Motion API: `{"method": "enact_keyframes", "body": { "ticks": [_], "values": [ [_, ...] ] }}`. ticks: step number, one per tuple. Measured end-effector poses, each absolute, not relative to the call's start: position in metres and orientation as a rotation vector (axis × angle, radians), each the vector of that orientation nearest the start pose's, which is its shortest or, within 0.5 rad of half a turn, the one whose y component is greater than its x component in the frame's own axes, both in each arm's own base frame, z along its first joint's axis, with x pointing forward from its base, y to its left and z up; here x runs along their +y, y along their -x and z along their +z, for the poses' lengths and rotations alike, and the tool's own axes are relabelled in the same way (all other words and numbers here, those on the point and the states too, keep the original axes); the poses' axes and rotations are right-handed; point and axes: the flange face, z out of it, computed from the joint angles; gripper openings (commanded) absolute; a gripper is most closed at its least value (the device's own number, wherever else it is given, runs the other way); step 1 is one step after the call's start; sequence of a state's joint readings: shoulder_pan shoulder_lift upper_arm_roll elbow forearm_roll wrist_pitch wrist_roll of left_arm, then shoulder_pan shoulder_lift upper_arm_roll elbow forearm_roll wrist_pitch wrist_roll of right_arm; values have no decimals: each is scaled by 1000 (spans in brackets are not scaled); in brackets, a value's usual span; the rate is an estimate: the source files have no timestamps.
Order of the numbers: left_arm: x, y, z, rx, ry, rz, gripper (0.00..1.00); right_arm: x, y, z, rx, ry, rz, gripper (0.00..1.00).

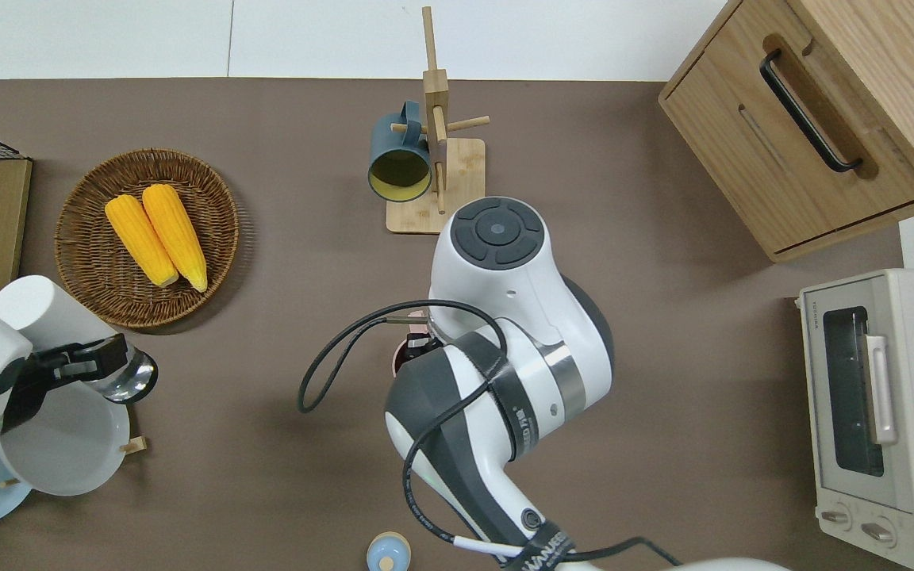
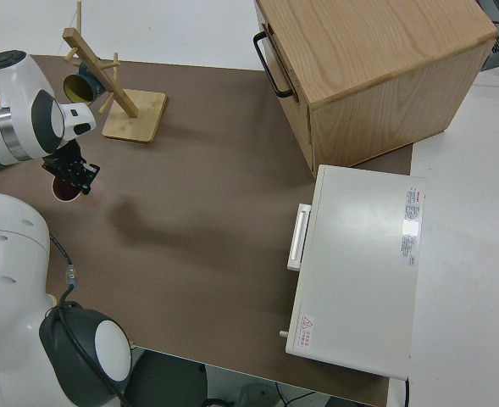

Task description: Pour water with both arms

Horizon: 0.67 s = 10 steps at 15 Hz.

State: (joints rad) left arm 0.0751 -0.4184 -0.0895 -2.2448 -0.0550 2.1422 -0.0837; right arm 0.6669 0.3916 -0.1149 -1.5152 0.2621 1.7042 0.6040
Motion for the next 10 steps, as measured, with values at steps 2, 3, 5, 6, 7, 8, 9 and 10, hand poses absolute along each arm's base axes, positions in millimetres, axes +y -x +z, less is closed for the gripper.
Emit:
{"method": "enact_keyframes", "body": {
  "ticks": [2, 3, 5, 6, 7, 8, 9, 10],
  "values": [
    [-25, -446, 556, -116, 3136, -479, 0, 393, -533, 417, 222, 3027, 445, 0],
    [-30, -441, 552, -105, 3145, -471, 0, 403, -533, 414, 255, 3007, 444, 0],
    [-38, -433, 545, -95, 3162, -452, 0, 420, -534, 410, 311, 2970, 447, 0],
    [-42, -430, 541, -88, 3170, -442, 0, 428, -534, 407, 331, 2955, 455, 0],
    [-46, -426, 537, -76, 3176, -431, 0, 435, -533, 405, 351, 2940, 459, 0],
    [-51, -423, 533, -61, 3182, -419, 0, 442, -533, 404, 372, 2926, 459, 0],
    [-55, -420, 529, -46, 3186, -406, 0, 448, -532, 401, 395, 2906, 466, 0],
    [-59, -416, 524, -33, 3189, -393, 0, 453, -532, 398, 419, 2888, 475, 0]
  ]
}}
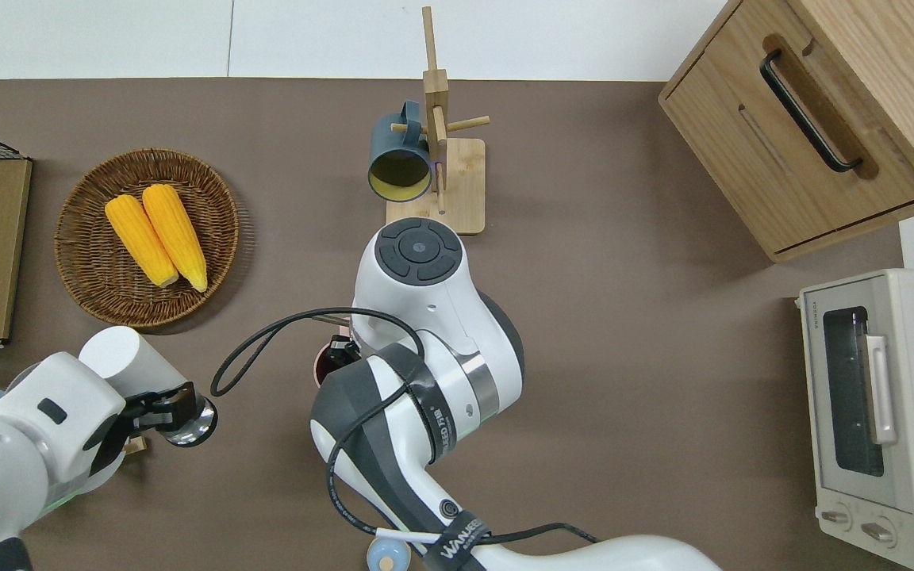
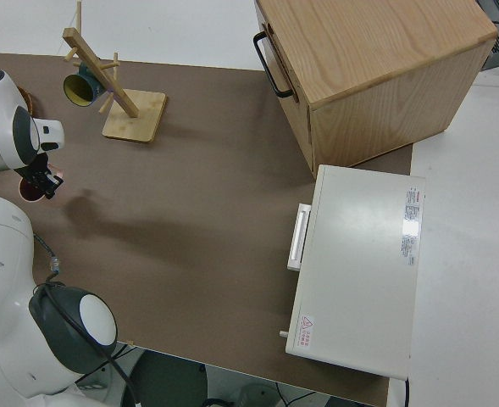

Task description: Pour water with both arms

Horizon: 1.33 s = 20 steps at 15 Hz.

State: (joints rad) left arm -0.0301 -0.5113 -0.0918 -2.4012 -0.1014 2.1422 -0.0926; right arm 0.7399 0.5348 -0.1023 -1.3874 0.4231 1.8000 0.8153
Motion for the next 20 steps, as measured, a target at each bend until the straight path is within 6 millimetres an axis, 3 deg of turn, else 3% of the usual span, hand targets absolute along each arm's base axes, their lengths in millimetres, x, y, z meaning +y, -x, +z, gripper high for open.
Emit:
{"method": "enact_keyframes", "body": {
  "ticks": [6, 8, 9, 10, 11, 12, 15, 20],
  "values": [
    [-70, -406, 513, 0, 3206, -361, 0, 494, -520, 356, 520, 2848, 447, 0],
    [-71, -406, 513, 2, 3207, -360, 0, 498, -519, 355, 528, 2844, 443, 0],
    [-71, -406, 513, 1, 3207, -360, 0, 498, -519, 353, 532, 2844, 446, 205],
    [-71, -406, 513, 1, 3207, -360, 0, 498, -520, 353, 535, 2842, 447, 584],
    [-71, -406, 513, 1, 3207, -360, 0, 498, -520, 353, 536, 2842, 447, 753],
    [-71, -406, 513, 1, 3208, -360, 0, 497, -520, 352, 538, 2842, 447, 998],
    [-71, -406, 513, 1, 3208, -360, 0, 494, -525, 351, 549, 2841, 440, 994],
    [-71, -406, 513, 1, 3208, -360, 0, 496, -530, 371, 536, 2826, 414, 994]
  ]
}}
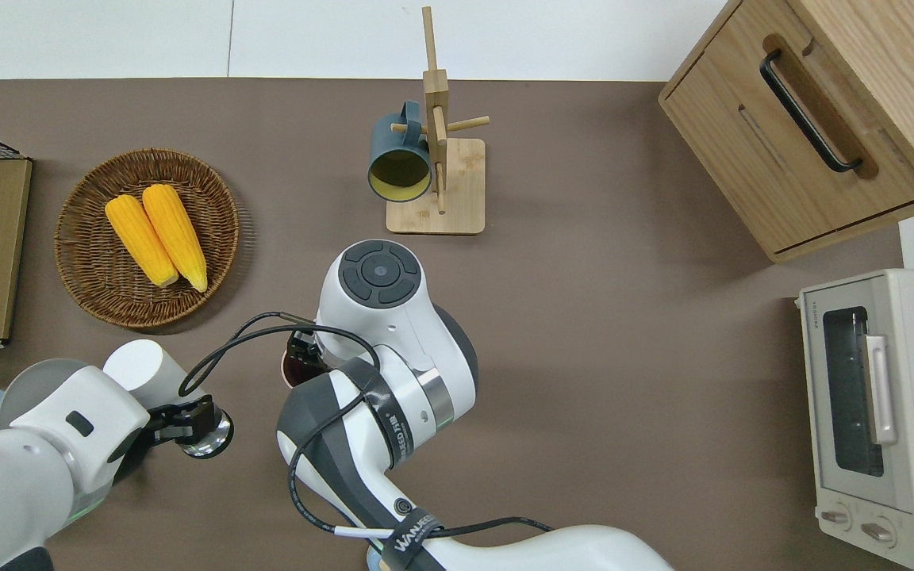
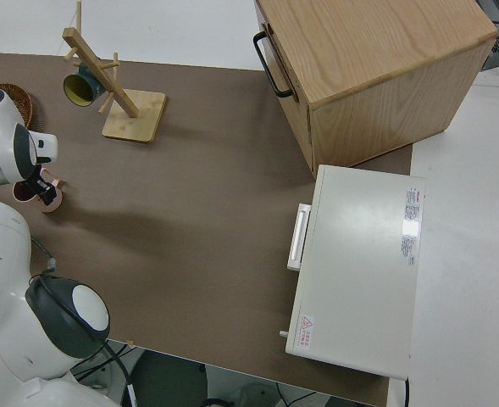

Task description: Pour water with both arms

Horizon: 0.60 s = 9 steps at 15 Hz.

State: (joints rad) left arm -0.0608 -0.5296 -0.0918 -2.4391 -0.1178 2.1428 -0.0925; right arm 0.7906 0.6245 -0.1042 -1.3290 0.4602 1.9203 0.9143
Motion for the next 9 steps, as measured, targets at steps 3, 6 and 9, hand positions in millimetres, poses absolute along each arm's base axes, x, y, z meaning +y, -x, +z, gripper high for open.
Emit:
{"method": "enact_keyframes", "body": {
  "ticks": [3, 6, 9],
  "values": [
    [-71, -406, 513, 1, 3208, -360, 0, 492, -532, 398, 529, 2815, 406, 994],
    [-71, -406, 513, 1, 3208, -360, 0, 470, -536, 443, 534, 2802, 410, 994],
    [-71, -406, 513, 2, 3208, -360, 0, 436, -540, 478, 538, 2838, 416, 994]
  ]
}}
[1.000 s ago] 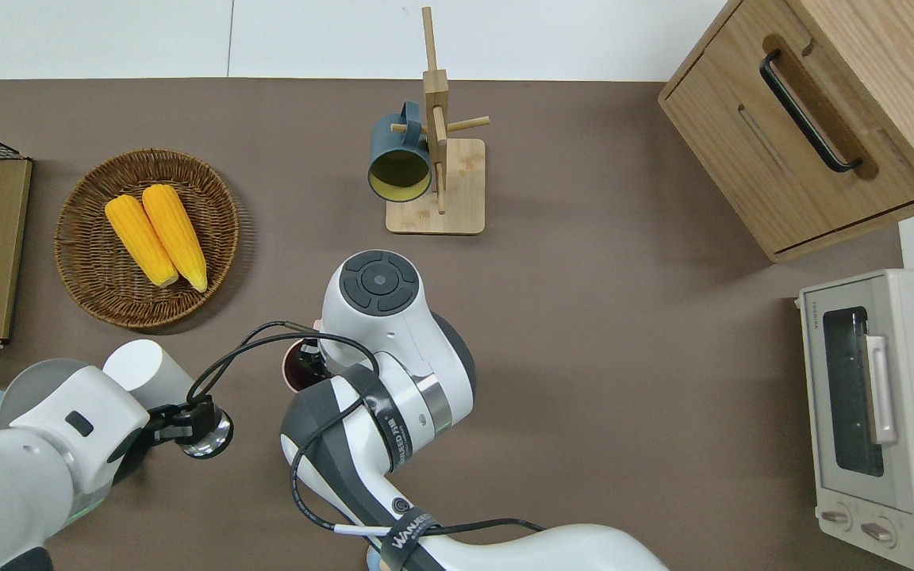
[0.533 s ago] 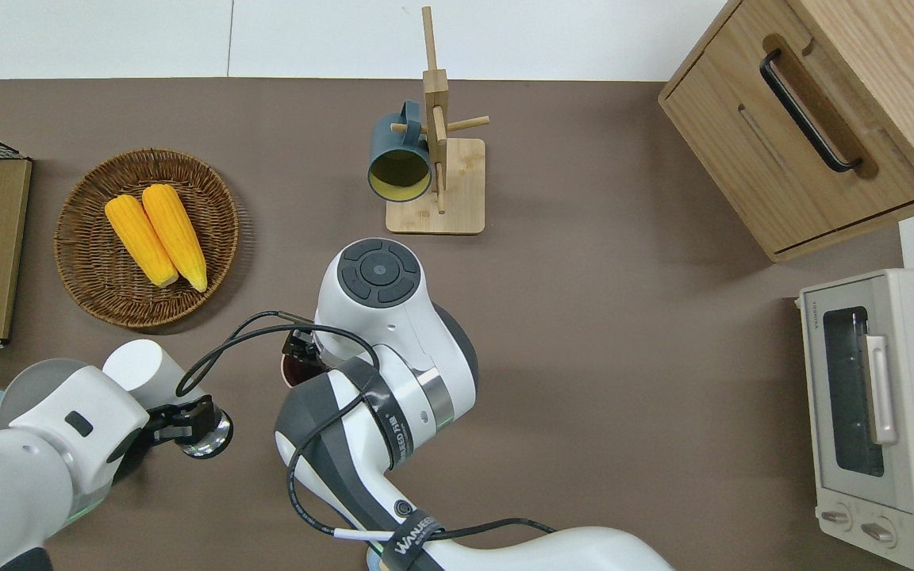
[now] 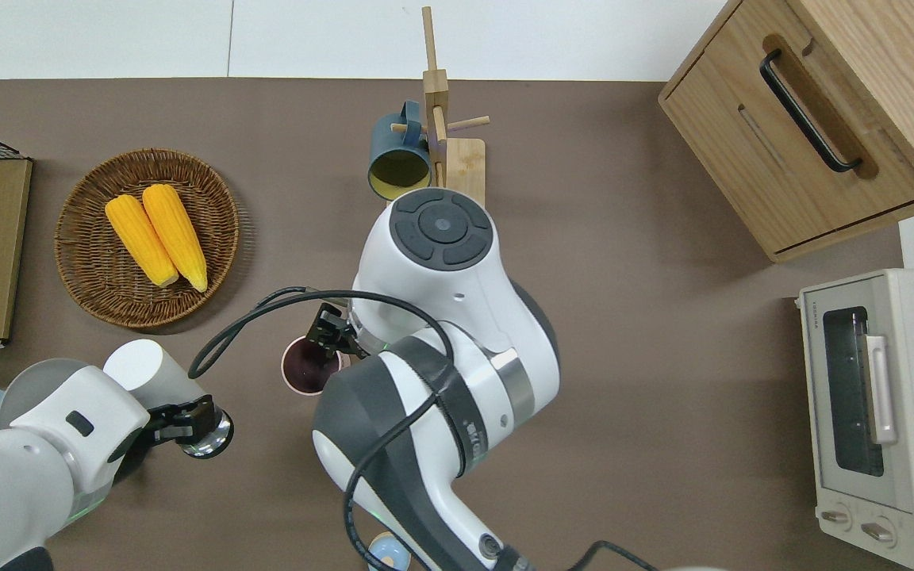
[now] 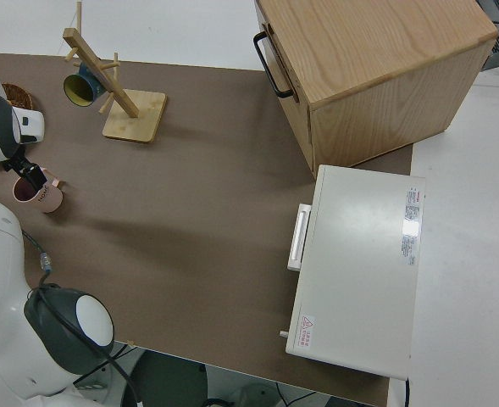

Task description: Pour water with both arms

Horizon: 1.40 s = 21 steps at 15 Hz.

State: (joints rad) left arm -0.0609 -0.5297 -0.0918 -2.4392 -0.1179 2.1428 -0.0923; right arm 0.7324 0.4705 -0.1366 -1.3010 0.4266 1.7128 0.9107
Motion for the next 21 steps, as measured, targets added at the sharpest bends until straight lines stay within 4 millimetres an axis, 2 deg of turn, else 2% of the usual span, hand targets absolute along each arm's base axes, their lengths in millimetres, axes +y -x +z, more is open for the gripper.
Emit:
{"method": "enact_keyframes", "body": {
  "ticks": [4, 7, 9, 13, 14, 17, 19, 21],
  "values": [
    [-71, -406, 512, 2, 3208, -357, 0, 371, -544, 521, 379, 2987, 370, 994],
    [-77, -404, 508, 22, 3203, -345, 0, 333, -540, 541, 252, 3089, 298, 994],
    [-86, -401, 503, 47, 3197, -330, 0, 306, -537, 546, 188, 3134, 270, 994],
    [-106, -393, 492, 79, 3225, -290, 0, 217, -547, 568, 0, 3186, 203, 994],
    [-114, -390, 487, 95, 3233, -272, 0, 182, -551, 578, -57, 3177, 183, 994],
    [-127, -383, 478, 135, 3241, -239, 0, 119, -552, 596, -148, 3152, 179, 994],
    [-135, -379, 473, 154, 3245, -219, 0, 82, -551, 605, -163, 3141, 173, 994],
    [-140, -376, 470, 164, 3250, -209, 0, 61, -550, 610, -159, 3135, 160, 994]
  ]
}}
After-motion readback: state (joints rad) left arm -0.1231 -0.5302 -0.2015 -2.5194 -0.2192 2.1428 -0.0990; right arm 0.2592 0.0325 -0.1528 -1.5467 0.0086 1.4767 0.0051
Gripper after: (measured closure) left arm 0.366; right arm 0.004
